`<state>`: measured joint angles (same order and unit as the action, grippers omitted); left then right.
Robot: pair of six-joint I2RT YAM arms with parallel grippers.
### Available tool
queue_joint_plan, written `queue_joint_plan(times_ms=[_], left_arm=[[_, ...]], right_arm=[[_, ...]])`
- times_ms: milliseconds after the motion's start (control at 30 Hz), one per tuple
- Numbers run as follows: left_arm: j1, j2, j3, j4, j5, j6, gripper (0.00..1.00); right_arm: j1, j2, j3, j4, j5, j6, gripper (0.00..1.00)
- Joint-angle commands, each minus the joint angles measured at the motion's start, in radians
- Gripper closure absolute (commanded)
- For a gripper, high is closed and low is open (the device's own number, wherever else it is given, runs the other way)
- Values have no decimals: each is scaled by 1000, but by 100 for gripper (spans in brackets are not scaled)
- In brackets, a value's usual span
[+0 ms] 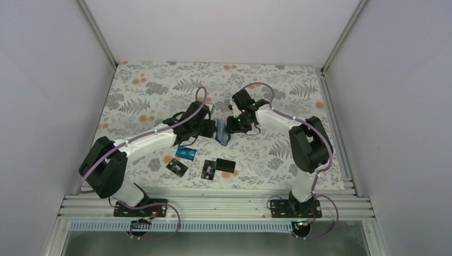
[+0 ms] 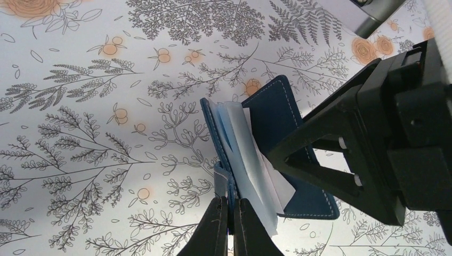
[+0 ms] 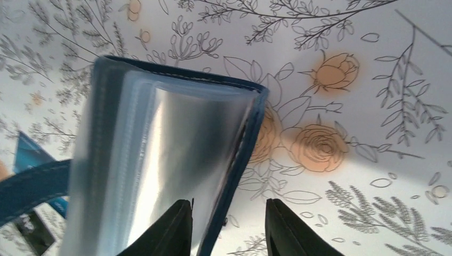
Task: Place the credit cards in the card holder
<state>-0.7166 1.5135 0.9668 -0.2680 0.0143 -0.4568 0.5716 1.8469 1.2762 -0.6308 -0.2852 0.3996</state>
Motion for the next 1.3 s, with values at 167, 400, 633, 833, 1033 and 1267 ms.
queue_joint_plan(times_ms=[167, 400, 633, 833, 1033, 1267], left_arm=[[-4, -39, 17, -31, -49, 10, 98], [0, -43, -17, -44, -80, 10, 98], [24, -34, -106, -44, -120, -9, 98], [64, -18, -178, -30, -138, -29, 98], [64, -20, -149, -49, -128, -32, 98], [61, -47, -127, -89, -134, -28, 96]], right_arm=[[-12, -41, -68, -14, 101, -18, 68], [-44, -75, -179, 60, 55, -15, 75], [-67, -90, -274, 132, 16, -6, 79], [-69, -106, -285, 148, -18, -11, 81], [-69, -112, -268, 136, -39, -16, 81], [-69, -161, -252, 70, 54, -21, 61]])
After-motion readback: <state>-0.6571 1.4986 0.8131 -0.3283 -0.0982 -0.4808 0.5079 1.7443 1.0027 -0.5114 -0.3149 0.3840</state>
